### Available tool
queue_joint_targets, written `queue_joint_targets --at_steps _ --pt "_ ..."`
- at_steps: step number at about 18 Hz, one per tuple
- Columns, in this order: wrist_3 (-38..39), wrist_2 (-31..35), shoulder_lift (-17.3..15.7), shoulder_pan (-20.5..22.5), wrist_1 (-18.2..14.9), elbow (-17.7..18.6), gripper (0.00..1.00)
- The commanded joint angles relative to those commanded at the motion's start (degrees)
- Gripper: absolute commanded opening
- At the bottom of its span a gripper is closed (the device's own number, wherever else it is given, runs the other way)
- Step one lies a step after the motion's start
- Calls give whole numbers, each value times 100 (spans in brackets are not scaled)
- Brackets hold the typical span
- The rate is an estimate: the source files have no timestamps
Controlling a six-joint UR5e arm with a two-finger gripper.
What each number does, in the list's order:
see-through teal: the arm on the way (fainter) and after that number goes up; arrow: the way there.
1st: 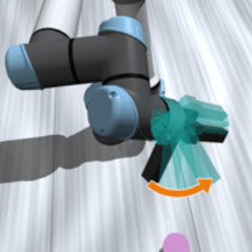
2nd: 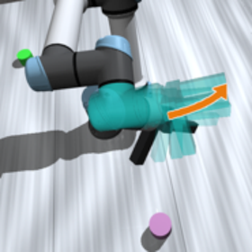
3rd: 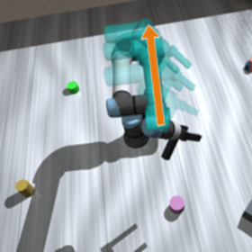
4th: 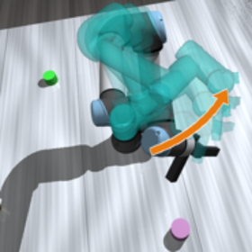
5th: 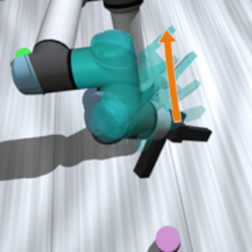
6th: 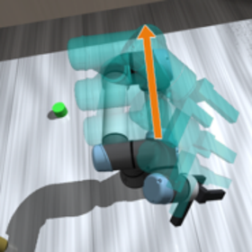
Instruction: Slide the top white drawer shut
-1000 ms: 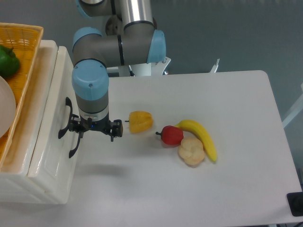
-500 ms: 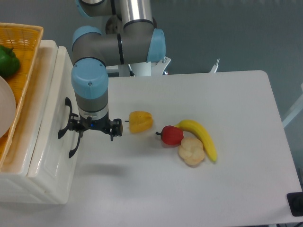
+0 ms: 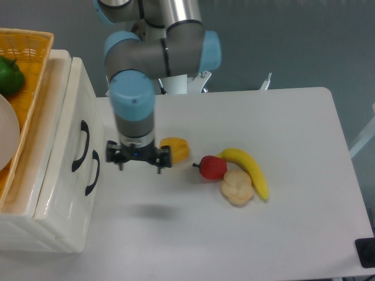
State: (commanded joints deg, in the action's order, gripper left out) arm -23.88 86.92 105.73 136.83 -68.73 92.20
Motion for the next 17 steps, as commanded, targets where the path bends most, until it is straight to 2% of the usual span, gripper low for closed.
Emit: queue_joint_targets --at_steps 7,12,17 --pt "-1318 361 -53 765 18 -52 100" --pt "-3173 387 -70 1214 9 -70 100" --pt "-3289 739 -140 1294 9 -62 100"
